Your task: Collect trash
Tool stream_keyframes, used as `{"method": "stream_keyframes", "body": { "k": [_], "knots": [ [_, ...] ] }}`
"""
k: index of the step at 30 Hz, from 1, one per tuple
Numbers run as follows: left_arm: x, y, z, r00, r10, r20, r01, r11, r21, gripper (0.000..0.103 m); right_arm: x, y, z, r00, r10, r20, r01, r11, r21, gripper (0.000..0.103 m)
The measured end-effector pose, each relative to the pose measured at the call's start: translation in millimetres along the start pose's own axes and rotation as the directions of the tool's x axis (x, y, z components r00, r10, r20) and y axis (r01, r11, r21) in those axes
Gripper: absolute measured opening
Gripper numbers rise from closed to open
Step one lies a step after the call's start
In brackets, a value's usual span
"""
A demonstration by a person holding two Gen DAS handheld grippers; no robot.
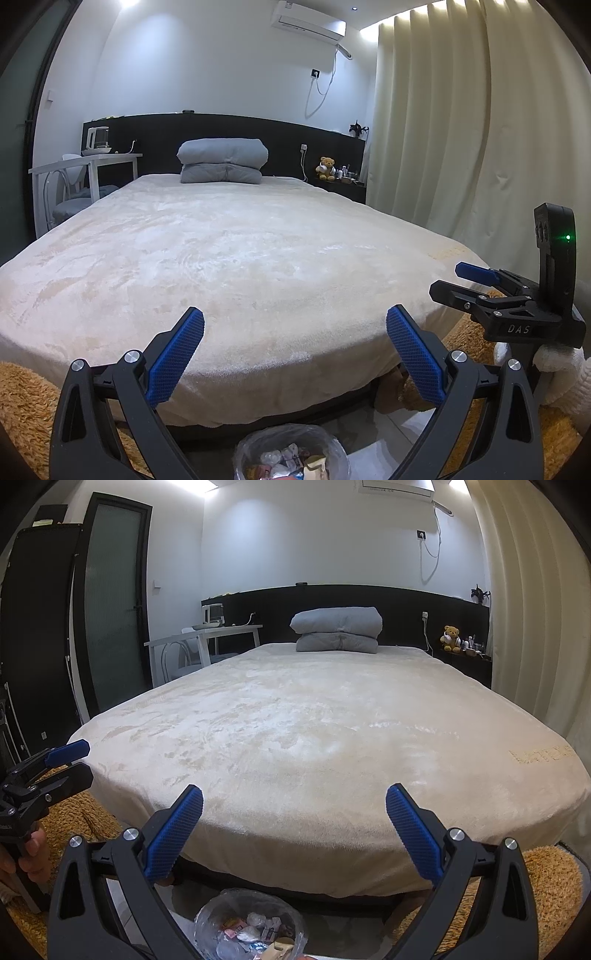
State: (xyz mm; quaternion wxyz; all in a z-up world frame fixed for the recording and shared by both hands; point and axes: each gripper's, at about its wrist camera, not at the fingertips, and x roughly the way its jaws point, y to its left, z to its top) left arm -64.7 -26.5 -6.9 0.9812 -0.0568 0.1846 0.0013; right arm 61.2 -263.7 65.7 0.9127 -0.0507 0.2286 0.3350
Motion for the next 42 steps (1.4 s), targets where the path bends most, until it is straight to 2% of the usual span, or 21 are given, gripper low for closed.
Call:
{"method": "stream_keyframes", "body": {
  "k": [42],
  "knots": [
    [-4,5,-4,1.000,0.013,-0.004,-0.013,1.000,-0.004,0.097,11,4,-5,0.999,-0.023,-0.028,0.023,1.000,-0.020,0.098]
  ]
}}
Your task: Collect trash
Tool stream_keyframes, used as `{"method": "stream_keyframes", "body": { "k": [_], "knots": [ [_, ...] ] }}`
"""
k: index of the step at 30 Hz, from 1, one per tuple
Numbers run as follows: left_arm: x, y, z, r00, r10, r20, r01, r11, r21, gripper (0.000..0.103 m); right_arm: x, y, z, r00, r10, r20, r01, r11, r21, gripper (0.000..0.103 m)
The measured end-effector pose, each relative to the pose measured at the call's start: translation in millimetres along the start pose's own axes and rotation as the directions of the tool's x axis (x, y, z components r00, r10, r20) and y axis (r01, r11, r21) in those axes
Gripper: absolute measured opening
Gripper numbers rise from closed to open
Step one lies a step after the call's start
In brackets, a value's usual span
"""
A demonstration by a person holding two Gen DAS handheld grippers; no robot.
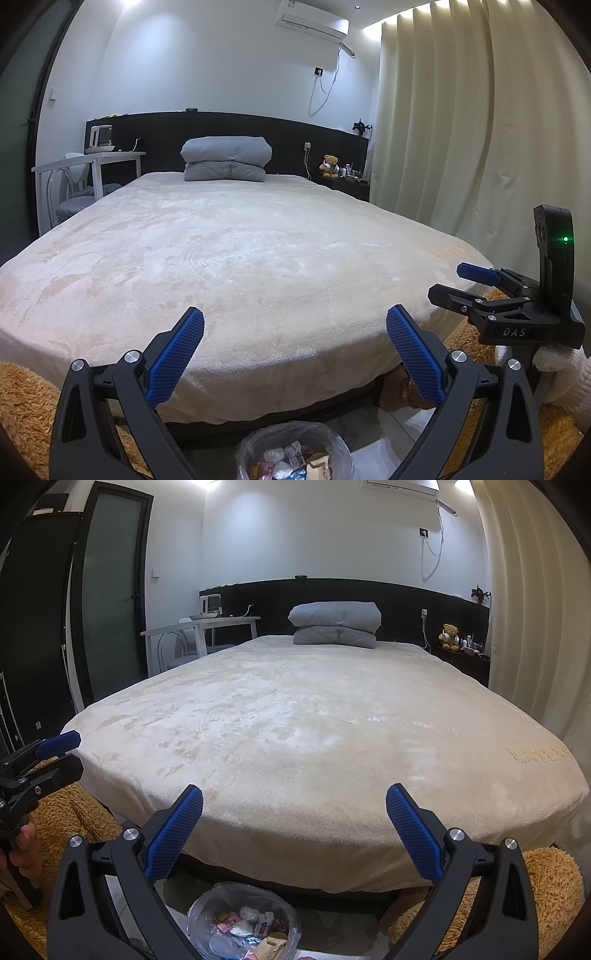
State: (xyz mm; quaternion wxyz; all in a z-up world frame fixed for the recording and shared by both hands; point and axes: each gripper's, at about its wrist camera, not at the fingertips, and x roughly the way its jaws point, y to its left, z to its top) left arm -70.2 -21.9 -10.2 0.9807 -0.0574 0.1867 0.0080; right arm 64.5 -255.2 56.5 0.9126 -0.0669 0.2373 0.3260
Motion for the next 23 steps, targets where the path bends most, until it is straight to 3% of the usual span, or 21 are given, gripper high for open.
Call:
{"method": "stream_keyframes", "body": {
  "k": [23],
  "knots": [
    [1.3,2.9,-2.3,1.000,0.000,-0.011,0.000,1.000,0.000,0.097,1.0,-0.4,0.0,1.000,0.000,-0.003,0.000,1.000,0.001,0.098]
  ]
}}
